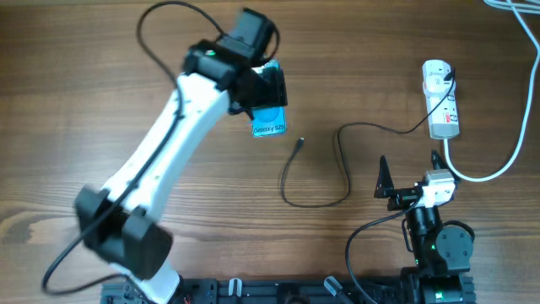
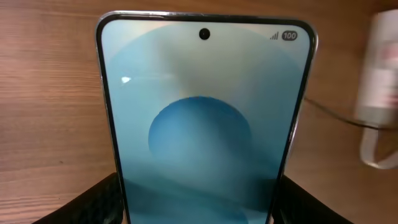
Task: Plug charger to phone and switch on socket
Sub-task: 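Lift the phone with the left gripper and hold it upright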
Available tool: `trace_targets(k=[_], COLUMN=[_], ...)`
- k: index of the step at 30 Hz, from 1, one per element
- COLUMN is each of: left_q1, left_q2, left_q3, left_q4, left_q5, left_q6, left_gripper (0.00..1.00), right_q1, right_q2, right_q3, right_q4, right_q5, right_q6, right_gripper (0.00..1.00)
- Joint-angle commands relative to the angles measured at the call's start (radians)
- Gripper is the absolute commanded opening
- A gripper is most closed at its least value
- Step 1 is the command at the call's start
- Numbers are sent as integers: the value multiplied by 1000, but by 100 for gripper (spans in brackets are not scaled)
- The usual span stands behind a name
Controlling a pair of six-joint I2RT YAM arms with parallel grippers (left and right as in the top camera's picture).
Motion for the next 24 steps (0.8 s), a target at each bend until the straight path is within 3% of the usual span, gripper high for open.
trace_targets(k=[1, 6, 10, 15, 19, 24], left_q1=[85, 283, 347, 354, 354, 354], left_q2=[-123, -162, -162, -162, -162, -162], left_q3=[10, 8, 8, 8, 8, 8], left_q4=[2, -13, -14, 23, 23, 27], left_q5=[299, 854, 1117, 1314, 1396, 1399], left_q6=[-27, -64, -206, -386, -404, -452], left_gripper=[70, 69, 70, 70, 69, 69], right_q1=[4, 4, 4, 4, 4, 4], right_q2=[-7, -7, -7, -7, -7, -7], right_q3=[-1, -1, -1, -1, -1, -1], right_q4=[2, 2, 2, 2, 2, 2], right_q5=[-4, -4, -4, -4, -4, -4], right_q6=[-11, -12, -11, -12, -12, -12], right_gripper=[100, 100, 100, 100, 100, 100])
